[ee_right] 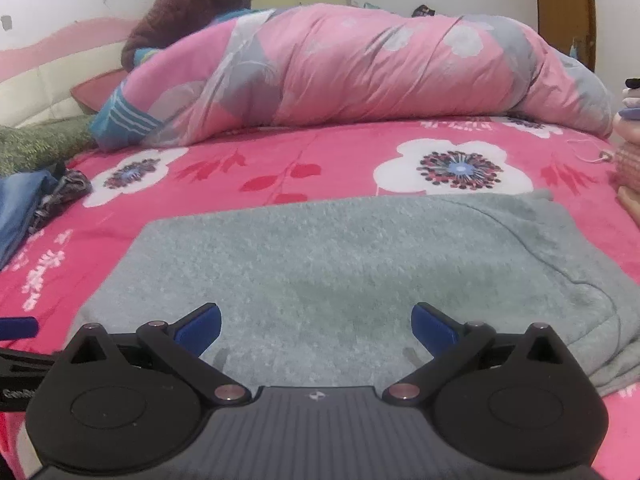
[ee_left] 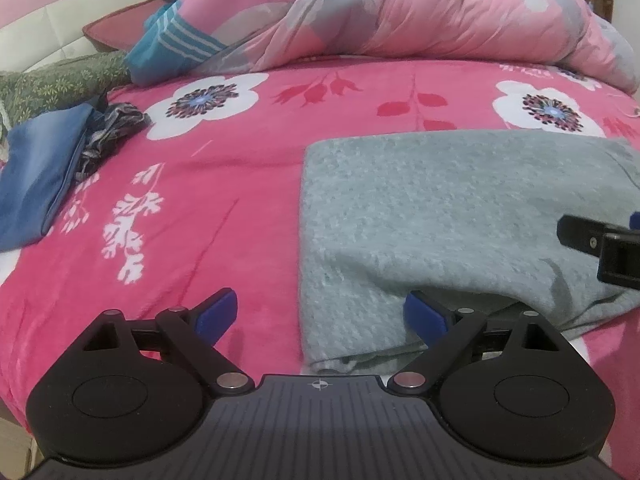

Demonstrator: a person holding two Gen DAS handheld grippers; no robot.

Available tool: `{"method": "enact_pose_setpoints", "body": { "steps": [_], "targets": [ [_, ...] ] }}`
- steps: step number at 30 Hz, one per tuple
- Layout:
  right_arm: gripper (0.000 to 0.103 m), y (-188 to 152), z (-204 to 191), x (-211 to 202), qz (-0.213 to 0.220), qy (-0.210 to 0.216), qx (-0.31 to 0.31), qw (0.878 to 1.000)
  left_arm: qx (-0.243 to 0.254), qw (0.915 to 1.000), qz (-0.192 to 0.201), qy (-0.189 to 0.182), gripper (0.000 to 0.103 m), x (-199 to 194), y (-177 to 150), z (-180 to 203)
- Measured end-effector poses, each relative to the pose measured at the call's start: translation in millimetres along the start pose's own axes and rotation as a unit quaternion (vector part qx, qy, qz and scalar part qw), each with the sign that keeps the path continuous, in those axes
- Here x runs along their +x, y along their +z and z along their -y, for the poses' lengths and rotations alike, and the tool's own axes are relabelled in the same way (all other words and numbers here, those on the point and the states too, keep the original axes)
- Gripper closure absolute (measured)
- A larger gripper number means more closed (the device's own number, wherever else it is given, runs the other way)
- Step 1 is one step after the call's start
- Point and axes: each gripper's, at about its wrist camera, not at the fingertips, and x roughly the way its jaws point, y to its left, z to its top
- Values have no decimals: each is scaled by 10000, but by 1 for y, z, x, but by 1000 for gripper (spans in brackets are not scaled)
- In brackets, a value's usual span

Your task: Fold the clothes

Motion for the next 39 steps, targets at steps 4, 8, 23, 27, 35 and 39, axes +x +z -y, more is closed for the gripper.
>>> {"method": "enact_pose_setpoints", "body": {
  "steps": [4, 8, 23, 27, 35, 39],
  "targets": [
    [0, -6, 2, 7, -128, -65, -52, 9999, -34, 10000, -1, 1, 9, 2, 1, -2],
    [0, -18, 5, 20, -399, -192, -165, 9989, -60, 10000, -6, -24, 9, 4, 1, -4],
    [0, -24, 9, 19, -326, -137, -15, 9994, -73, 10000, -54, -14, 8, 5, 1, -4],
    [0, -28, 10, 17, -198, -118, 1, 9997, -77, 9999, -69, -2, 7, 6, 1, -5],
    [0, -26, 12, 18, -245, -54, -7, 9997, -49, 10000, -76, 40, 7, 6, 0, -4],
    [0, -25, 7, 19, -326, -130, -52, 9994, -35, 10000, -78, 48, 7, 6, 0, -3]
  ]
}}
